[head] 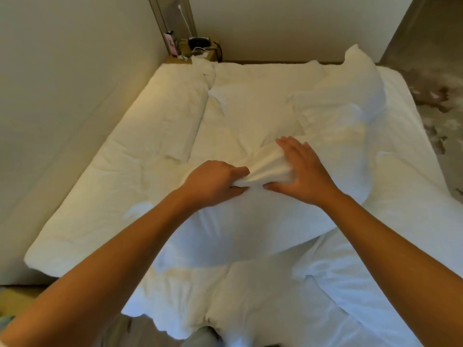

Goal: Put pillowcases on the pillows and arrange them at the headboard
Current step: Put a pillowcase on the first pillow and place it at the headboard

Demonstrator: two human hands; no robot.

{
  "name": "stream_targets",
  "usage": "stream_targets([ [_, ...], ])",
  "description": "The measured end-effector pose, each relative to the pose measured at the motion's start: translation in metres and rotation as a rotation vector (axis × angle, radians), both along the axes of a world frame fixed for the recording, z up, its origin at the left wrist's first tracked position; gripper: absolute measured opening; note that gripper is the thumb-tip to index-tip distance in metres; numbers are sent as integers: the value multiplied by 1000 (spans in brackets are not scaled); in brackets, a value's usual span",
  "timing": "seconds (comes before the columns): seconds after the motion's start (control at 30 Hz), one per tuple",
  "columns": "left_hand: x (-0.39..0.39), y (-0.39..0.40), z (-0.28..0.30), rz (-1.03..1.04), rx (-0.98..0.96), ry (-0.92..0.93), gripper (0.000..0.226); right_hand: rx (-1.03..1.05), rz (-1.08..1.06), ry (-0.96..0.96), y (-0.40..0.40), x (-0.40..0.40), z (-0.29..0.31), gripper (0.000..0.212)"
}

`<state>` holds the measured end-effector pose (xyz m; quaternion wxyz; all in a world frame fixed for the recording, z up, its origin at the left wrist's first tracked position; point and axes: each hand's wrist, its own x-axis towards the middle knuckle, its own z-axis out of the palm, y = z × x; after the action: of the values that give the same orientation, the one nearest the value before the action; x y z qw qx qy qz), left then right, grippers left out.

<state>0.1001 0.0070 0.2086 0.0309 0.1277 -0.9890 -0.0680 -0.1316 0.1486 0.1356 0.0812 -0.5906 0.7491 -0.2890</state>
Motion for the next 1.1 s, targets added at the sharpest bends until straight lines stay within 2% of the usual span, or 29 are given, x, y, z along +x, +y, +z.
stream_targets([
  [0.1, 55, -5, 23, -81, -123, 63, 28, 51, 102, 96, -9, 40, 11, 112],
  [0.2, 110, -14, 22, -59, -175, 72, 31, 78, 99, 131, -18, 96, -2, 85],
  [0.37, 216, -34, -22, 214, -89, -45, 38, 149, 177, 97, -42, 205, -35, 54],
  [0.53, 307, -59, -44, 405, -45, 30, 40, 210, 249, 168, -89, 282, -10, 45],
  [0.73, 376, -115, -8, 506, -105, 163, 34, -89, 339, 113, -146, 341, 46, 31],
  [0.8, 395, -130, -7, 510, -84, 186, 33, -112, 334, 71, -162, 363, 48, 33],
  [0.9, 420, -145, -40, 496, -50, 176, 32, 38, 253, -25, -181, 390, 20, 31],
  [1.03, 448, -133, -112, 567, 125, -50, 31, 430, 169, 111, -176, 409, -51, 28],
  [1.1, 460, -127, -131, 620, 210, -37, 33, 495, 71, 118, -161, 411, -71, 38],
])
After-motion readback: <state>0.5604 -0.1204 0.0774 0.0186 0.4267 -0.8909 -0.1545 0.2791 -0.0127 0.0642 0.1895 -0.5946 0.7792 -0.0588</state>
